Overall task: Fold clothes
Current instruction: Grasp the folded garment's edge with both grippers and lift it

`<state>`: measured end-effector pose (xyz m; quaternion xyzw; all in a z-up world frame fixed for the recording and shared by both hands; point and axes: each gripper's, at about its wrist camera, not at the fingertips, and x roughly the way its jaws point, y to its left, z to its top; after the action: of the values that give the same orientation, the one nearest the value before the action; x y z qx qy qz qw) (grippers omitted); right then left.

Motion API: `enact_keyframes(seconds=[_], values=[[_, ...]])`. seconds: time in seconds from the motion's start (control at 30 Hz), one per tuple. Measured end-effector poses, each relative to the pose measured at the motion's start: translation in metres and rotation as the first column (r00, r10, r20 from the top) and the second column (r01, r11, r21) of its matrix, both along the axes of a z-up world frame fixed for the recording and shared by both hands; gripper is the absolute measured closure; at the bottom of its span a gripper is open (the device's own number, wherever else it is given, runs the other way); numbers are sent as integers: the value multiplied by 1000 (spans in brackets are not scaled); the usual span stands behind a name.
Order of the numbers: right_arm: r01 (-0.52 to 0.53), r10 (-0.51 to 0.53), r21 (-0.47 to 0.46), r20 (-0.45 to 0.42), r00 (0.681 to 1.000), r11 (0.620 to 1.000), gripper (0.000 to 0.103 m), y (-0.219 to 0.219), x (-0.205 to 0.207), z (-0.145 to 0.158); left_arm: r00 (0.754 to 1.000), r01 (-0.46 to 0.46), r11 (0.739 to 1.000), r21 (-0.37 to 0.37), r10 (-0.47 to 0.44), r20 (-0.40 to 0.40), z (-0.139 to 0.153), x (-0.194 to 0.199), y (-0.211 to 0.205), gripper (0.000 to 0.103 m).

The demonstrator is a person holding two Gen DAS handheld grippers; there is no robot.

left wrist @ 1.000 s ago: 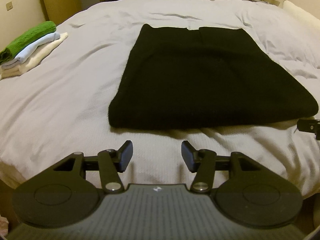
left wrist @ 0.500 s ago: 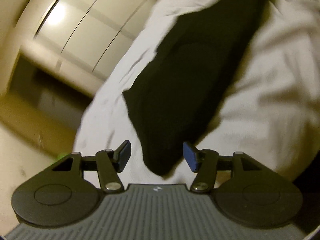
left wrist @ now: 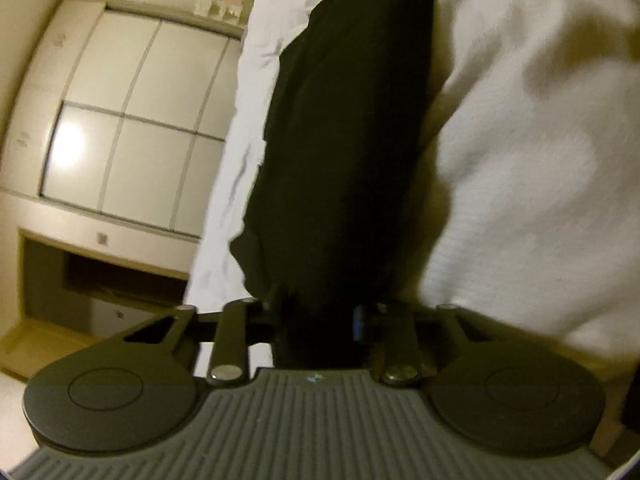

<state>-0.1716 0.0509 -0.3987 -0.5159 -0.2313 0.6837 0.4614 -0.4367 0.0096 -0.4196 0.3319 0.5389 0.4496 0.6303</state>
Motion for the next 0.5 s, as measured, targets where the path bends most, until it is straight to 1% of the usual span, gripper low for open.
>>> enact_keyframes(seconds=[0.03,0.07,0.13,0.2,0.27,0.3,0.37,0.5], values=[[-4,4,1,4,1000,1000,32,5,1,-1,1000,5,1000,1,-5,1,-3,0,2,79],[-8,8,2,8,1000,1000,41,9,3,-2,1000,2,1000,-5,-2,11,-5,-1,4,80],[-13,13,-23,-6,1000,1000,54,16,4,-4,1000,4,1000,-15,-3,28,-8,-3,6,87],[-21,22,-43,13,1000,999,81,21,3,-11,999,7,999,-33,-6,48,-6,-5,9,89],[-18,20,-53,39,999,998,88,25,-1,-15,997,8,998,-55,-3,79,3,-7,12,91],[-13,15,-64,37,999,998,91,26,-2,-12,995,6,998,-64,0,97,9,-8,11,91],[-2,3,-95,6,1000,995,93,29,0,-1,991,5,997,-77,6,135,22,-8,10,92],[-11,7,-138,-25,1000,990,94,23,3,26,978,-5,996,-89,23,208,47,-9,5,93]])
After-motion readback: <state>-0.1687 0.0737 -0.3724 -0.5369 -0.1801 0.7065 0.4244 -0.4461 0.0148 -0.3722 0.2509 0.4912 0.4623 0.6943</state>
